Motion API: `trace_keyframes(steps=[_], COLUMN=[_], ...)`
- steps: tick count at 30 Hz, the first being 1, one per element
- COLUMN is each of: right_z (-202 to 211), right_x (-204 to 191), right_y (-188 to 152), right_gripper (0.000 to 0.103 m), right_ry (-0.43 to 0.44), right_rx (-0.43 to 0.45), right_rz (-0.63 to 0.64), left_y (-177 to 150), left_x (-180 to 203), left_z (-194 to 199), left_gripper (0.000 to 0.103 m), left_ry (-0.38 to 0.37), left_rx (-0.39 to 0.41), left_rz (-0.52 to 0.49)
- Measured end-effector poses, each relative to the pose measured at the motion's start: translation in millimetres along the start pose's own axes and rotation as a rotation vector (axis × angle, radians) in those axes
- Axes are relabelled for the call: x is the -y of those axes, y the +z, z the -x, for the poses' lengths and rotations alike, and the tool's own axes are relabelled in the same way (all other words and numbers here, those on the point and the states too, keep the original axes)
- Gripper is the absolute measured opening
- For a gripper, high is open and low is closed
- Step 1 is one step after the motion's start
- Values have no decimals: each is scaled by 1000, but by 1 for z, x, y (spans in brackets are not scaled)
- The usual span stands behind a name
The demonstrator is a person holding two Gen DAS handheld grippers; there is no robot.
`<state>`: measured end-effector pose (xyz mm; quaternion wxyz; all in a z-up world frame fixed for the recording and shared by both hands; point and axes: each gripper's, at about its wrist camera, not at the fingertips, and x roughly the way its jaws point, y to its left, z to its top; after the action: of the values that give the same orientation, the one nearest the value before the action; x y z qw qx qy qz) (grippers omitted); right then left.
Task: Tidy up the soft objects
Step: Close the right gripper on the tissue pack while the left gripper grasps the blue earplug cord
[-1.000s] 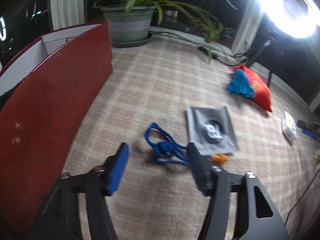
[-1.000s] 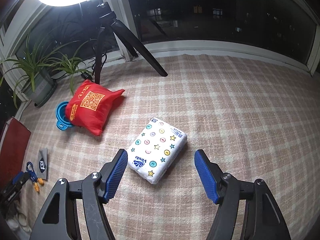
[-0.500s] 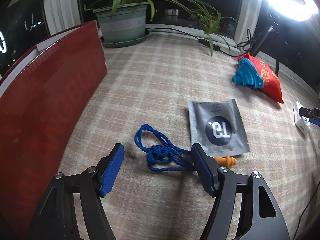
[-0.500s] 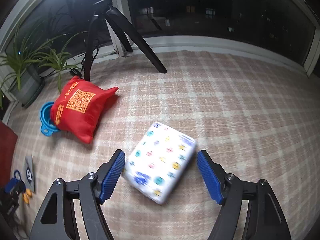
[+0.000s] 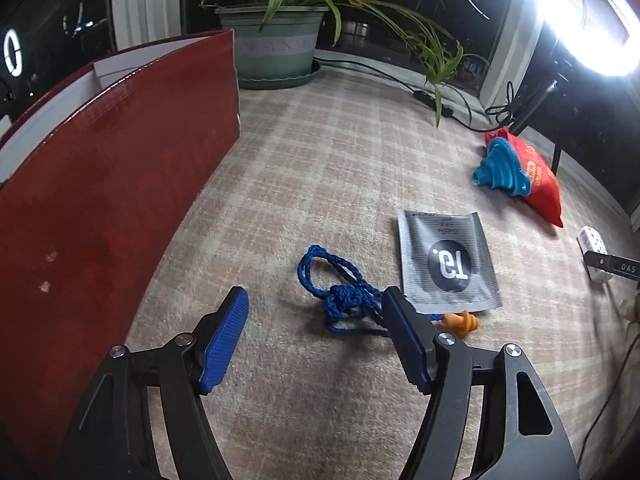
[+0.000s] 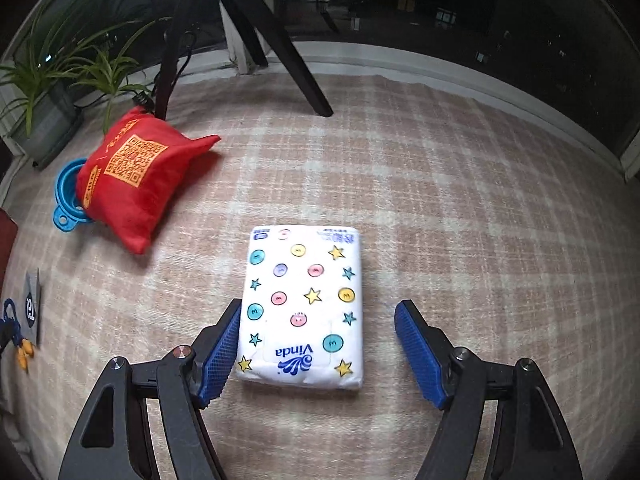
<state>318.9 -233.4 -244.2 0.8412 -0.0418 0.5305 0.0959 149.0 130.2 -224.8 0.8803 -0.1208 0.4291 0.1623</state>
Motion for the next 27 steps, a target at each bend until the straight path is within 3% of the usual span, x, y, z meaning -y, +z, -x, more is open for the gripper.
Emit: trace_keyframes(steps=[6, 8, 11, 12, 16, 18, 27], right_z=[-3, -3, -3, -3, -1, 4, 21], right_x=[-3, -7, -9, -8, -9, -9, -13], right_y=[0, -2, -2, -2, -4, -8, -20], right_gripper=[71, 71, 71, 70, 57, 50, 48], right_ry=[10, 4, 9, 14, 23, 27, 44], right_rx=[-1, 6, 12, 13, 23, 29, 64], right_rz=[13, 32, 35, 30, 40, 46, 45], left_y=[1, 1, 2, 2, 0, -2, -3], left_x=[13, 17, 21, 21, 27, 30, 20], left_z=[-5, -7, -8, -8, -6, -5, 13], left_gripper=[69, 63, 46, 35, 12, 8, 7], left_ry=[17, 30, 34, 32, 18, 18, -50], left_rx=[1, 6, 14, 19, 33, 37, 51], left_rz=[-57, -75, -90, -95, -118, -127, -46])
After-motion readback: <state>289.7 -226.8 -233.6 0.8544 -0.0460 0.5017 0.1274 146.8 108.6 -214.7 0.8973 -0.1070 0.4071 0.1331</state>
